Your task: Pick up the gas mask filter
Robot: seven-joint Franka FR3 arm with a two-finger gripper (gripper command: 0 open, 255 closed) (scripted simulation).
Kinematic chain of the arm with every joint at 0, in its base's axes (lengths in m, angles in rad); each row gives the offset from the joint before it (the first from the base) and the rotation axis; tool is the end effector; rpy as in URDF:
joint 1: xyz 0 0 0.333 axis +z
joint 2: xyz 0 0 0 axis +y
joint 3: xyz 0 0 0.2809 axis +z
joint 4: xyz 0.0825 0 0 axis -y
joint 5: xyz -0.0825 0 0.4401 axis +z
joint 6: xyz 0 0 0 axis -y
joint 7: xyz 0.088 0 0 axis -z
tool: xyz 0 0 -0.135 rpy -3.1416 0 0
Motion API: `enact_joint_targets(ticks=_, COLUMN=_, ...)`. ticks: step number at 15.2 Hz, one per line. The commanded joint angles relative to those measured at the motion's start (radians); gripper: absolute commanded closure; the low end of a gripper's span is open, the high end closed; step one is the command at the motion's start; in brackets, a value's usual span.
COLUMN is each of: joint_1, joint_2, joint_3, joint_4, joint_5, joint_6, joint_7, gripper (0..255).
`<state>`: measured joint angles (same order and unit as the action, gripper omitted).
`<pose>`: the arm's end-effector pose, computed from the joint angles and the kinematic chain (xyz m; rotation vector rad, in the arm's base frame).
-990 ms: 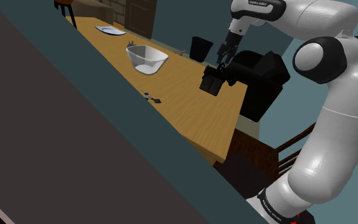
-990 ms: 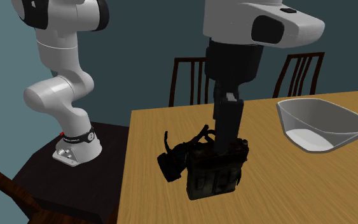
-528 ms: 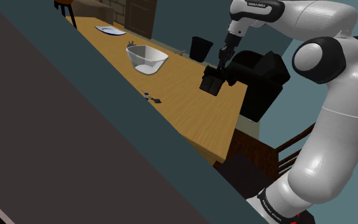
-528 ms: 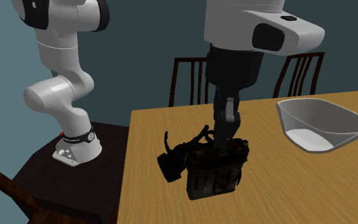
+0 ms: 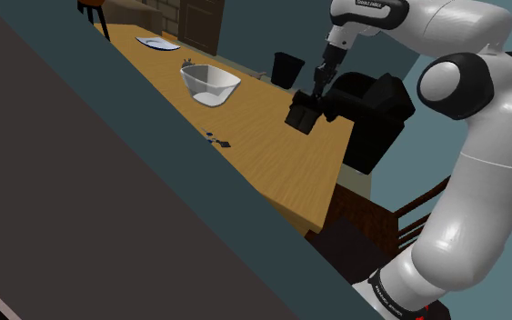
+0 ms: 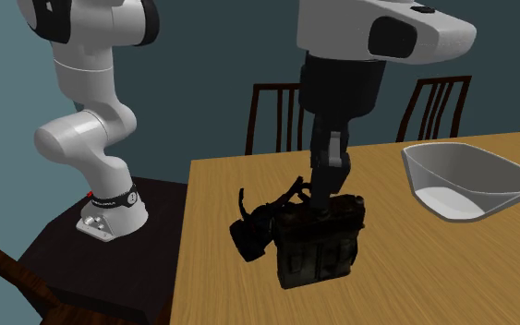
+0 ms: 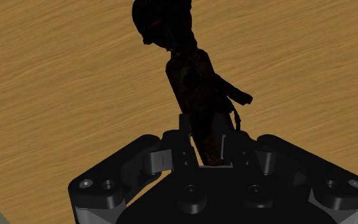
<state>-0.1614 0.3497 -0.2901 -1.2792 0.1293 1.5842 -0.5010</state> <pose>0.6468 -0.2637 0.4947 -3.0984 -0.0944 0.0210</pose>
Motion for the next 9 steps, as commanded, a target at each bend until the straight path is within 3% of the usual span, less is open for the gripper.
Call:
enact_joint_targets(ticks=1, joint_1=-0.004, joint_2=0.009, joint_3=0.0, joint_4=0.041, joint_5=0.003, joint_6=-0.031, joint_7=0.001, gripper=255)
enact_joint_targets(ticks=9, joint_1=-0.027, joint_2=0.064, joint_3=0.0, joint_4=0.234, joint_5=0.018, joint_6=-0.17, joint_7=0.004, gripper=255)
